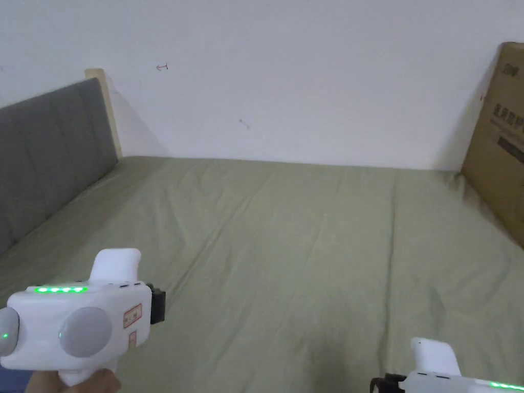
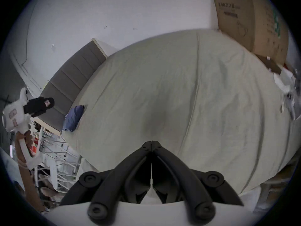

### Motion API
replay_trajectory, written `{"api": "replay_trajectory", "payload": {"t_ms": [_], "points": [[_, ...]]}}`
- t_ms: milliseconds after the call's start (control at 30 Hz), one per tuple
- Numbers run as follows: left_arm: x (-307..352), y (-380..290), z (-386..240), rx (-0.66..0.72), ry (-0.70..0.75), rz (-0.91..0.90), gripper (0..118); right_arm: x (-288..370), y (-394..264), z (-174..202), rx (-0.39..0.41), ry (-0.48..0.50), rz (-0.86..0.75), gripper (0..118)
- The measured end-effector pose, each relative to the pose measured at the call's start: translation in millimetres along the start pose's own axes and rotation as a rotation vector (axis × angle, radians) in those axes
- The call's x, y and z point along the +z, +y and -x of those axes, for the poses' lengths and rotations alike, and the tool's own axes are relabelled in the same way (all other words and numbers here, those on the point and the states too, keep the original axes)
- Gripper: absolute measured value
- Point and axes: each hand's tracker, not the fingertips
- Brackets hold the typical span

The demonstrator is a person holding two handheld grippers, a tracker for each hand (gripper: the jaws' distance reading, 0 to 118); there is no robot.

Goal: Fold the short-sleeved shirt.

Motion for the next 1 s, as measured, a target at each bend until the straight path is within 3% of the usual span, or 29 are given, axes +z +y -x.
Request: {"api": "replay_trajectory", "payload": {"t_ms": [333, 633, 667, 700, 733, 767, 833, 867, 933, 1000], "points": [[74, 25, -96, -0.108, 0.052, -0.334, 0, 107, 60, 48, 0.203, -0.272, -0.536, 0], [98, 17, -132, -0.157, 0.051, -0.516, 0, 141, 57, 59, 0.225, -0.350, -0.805, 2], [98, 16, -133, -0.152, 0.049, -0.516, 0, 141, 55, 59, 0.232, -0.363, -0.813, 11], [98, 16, -134, -0.156, 0.041, -0.521, 2, 141, 52, 58, 0.232, -0.365, -0.819, 28], [99, 15, -134, -0.160, 0.024, -0.524, 16, 141, 51, 56, 0.227, -0.364, -0.824, 57], [99, 15, -135, -0.155, 0.020, -0.523, 34, 141, 52, 55, 0.221, -0.361, -0.817, 76], [96, 14, -135, -0.151, 0.006, -0.512, 77, 141, 51, 52, 0.213, -0.344, -0.810, 90], [96, 14, -135, -0.148, 0.005, -0.502, 89, 141, 50, 53, 0.212, -0.346, -0.816, 92], [92, 13, -135, -0.131, -0.003, -0.497, 104, 141, 51, 53, 0.223, -0.369, -0.827, 107], [92, 12, -137, -0.118, 0.000, -0.498, 106, 141, 52, 53, 0.235, -0.376, -0.824, 117]]}}
